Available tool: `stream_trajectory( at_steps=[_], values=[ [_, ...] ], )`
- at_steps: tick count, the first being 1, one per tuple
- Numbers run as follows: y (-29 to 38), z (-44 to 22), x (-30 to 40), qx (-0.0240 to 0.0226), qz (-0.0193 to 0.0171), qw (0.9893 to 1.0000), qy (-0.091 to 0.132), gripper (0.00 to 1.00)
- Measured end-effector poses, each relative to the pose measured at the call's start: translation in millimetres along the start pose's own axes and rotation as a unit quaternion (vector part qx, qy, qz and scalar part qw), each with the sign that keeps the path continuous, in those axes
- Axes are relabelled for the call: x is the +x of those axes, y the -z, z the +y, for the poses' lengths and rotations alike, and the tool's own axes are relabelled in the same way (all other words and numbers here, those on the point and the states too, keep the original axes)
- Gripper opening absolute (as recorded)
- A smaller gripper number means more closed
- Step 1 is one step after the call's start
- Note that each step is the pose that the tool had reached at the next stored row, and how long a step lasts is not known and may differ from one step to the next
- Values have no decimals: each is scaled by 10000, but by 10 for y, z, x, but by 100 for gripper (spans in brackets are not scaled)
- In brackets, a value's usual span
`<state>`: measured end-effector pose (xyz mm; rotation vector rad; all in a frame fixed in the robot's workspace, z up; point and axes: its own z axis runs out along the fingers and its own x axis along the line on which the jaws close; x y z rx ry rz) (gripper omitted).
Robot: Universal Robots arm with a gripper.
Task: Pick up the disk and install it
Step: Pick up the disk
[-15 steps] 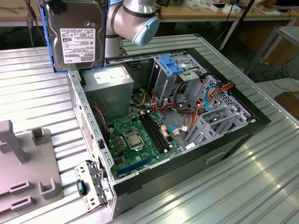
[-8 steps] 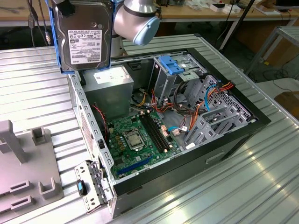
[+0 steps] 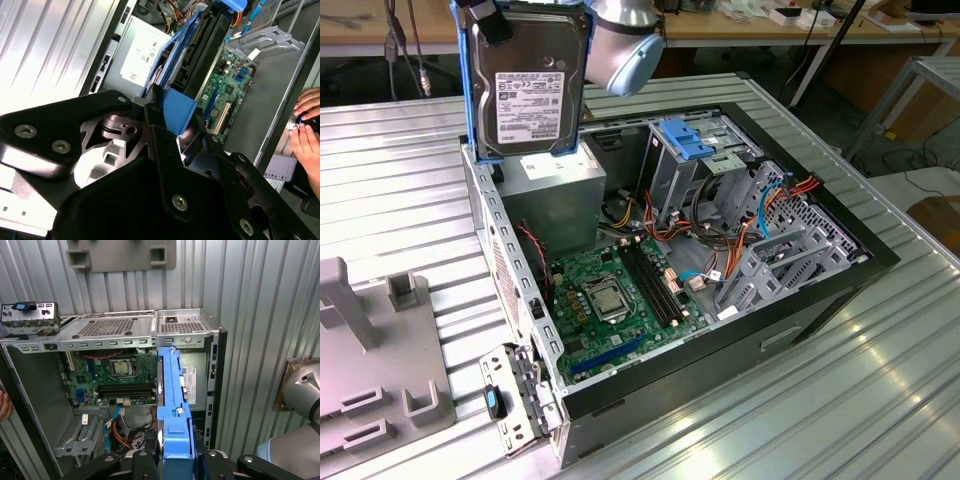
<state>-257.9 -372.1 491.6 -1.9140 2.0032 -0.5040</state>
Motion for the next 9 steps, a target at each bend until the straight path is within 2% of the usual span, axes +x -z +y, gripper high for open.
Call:
stream_trajectory(
  at_steps=[2,4,9],
  values=[
    [-36,-53,-3,30,-1,10000,-1,37],
    [-56,-77,-3,45,-2,10000,-1,37],
    [-94,-114,39,53,-1,10000,-1,37]
  ],
)
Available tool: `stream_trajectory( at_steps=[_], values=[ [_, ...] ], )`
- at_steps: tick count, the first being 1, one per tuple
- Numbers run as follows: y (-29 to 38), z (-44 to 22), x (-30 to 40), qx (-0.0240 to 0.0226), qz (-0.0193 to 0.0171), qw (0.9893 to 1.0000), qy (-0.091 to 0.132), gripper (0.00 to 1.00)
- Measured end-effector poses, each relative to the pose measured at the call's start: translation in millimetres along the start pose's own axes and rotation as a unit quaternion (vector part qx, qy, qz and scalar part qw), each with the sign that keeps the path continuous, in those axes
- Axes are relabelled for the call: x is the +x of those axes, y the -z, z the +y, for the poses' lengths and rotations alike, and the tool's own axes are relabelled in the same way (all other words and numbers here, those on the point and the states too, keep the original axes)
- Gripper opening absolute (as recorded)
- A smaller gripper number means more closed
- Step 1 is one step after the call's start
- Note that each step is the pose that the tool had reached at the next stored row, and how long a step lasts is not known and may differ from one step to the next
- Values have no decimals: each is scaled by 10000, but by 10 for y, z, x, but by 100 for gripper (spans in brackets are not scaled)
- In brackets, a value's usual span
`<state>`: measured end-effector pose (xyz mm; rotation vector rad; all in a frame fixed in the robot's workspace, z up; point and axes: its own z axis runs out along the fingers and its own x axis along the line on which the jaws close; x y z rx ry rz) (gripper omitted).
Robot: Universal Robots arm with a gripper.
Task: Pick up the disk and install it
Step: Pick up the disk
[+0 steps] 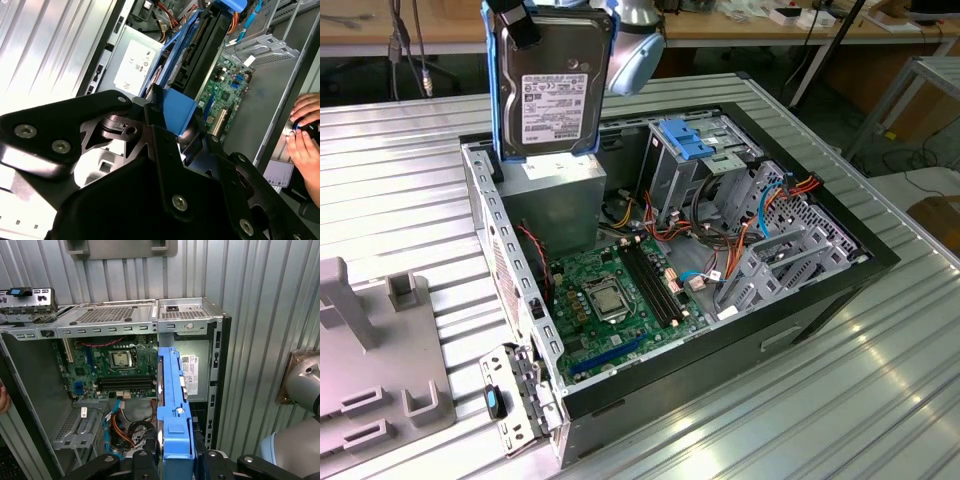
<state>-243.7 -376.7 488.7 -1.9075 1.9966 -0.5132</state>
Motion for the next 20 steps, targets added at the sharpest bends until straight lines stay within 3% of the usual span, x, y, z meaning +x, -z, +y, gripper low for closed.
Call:
stream_trajectory(
  at_steps=[20],
  values=[
    [-65,-49,21,36,33,10000,18,37]
  ],
)
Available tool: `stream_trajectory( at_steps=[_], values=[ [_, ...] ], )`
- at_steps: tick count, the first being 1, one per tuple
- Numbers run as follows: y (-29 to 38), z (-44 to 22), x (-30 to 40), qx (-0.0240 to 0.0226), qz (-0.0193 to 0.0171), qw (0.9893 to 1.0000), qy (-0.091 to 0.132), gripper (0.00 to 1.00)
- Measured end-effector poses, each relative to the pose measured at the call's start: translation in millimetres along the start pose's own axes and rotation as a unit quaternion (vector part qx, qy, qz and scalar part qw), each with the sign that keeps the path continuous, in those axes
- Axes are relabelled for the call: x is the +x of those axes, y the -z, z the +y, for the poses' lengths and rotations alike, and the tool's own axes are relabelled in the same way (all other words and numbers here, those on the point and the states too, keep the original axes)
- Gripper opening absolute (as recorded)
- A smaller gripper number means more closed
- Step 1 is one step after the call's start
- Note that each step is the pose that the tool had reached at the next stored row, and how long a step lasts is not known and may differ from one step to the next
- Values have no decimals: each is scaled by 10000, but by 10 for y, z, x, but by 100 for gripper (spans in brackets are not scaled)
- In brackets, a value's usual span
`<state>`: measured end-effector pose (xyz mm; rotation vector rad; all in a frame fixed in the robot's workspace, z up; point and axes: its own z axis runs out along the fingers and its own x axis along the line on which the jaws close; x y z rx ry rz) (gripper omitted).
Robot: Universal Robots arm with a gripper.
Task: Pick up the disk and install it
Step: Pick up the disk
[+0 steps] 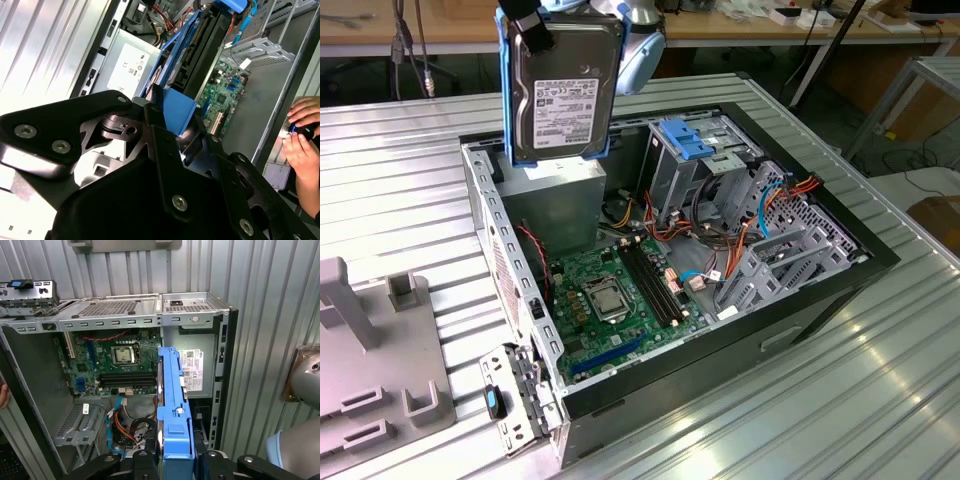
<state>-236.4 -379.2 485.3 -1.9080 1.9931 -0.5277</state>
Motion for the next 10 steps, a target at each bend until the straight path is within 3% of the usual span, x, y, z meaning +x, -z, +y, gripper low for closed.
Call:
stream_trajectory(
  at_steps=[3,6,8,10],
  values=[
    [-5,-2,49,2,2,10000,1,37],
    [-20,-3,179,5,2,10000,0,37],
    [-60,-21,351,5,2,10000,1,37],
    [-101,-68,378,6,1,10000,0,37]
  ],
)
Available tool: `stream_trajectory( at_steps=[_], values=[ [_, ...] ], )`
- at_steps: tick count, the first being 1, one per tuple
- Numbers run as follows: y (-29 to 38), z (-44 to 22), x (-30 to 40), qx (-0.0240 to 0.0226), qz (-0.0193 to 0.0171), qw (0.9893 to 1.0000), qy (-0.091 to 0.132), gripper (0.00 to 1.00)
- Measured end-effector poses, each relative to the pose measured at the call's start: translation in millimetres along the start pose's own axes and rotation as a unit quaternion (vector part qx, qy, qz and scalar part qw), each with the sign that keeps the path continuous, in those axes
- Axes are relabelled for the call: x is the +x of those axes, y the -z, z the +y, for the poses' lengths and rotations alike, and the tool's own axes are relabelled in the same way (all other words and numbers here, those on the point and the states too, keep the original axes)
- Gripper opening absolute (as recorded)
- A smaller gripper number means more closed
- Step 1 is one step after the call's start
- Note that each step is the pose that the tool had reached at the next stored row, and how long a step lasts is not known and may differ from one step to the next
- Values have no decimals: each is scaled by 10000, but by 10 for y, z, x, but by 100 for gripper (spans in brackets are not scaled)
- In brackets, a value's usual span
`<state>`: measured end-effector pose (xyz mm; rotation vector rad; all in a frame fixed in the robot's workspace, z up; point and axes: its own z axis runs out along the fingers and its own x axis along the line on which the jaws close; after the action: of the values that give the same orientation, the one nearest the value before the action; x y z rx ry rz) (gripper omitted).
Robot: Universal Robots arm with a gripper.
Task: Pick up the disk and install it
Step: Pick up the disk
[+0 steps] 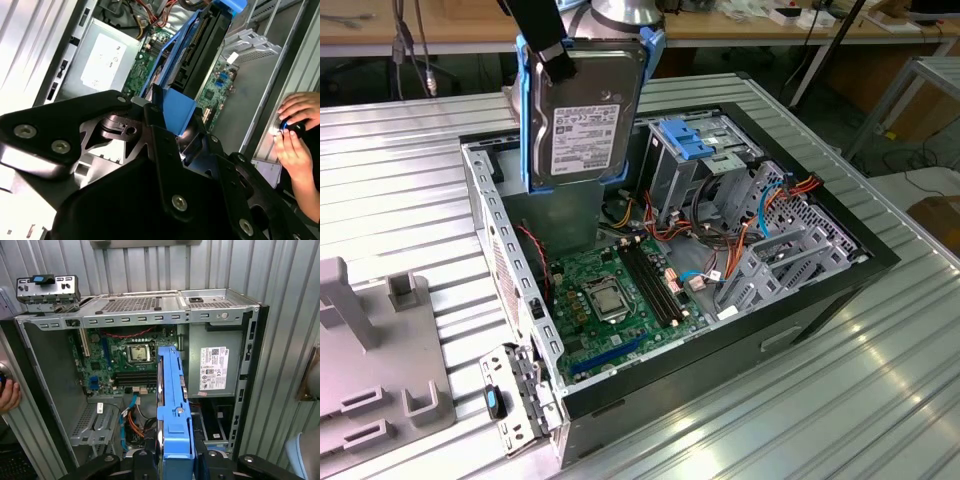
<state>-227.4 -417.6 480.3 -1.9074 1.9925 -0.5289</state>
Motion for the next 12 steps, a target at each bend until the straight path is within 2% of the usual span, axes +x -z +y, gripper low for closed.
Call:
stream_trajectory(
  at_steps=[1,2,3,4,6,9,12],
  values=[
    [-32,-49,-1,0,-5,10000,2,37],
    [-68,-112,-4,-1,-35,10000,2,37],
    [-89,-149,-6,-3,-73,10000,-8,37],
    [-109,-183,-3,-5,-129,9999,-25,37],
    [-134,-198,51,-3,-132,9999,-26,37],
    [-179,-218,236,-2,-133,9999,-26,37],
    [-246,-250,473,-3,-132,9999,-26,37]
  ],
)
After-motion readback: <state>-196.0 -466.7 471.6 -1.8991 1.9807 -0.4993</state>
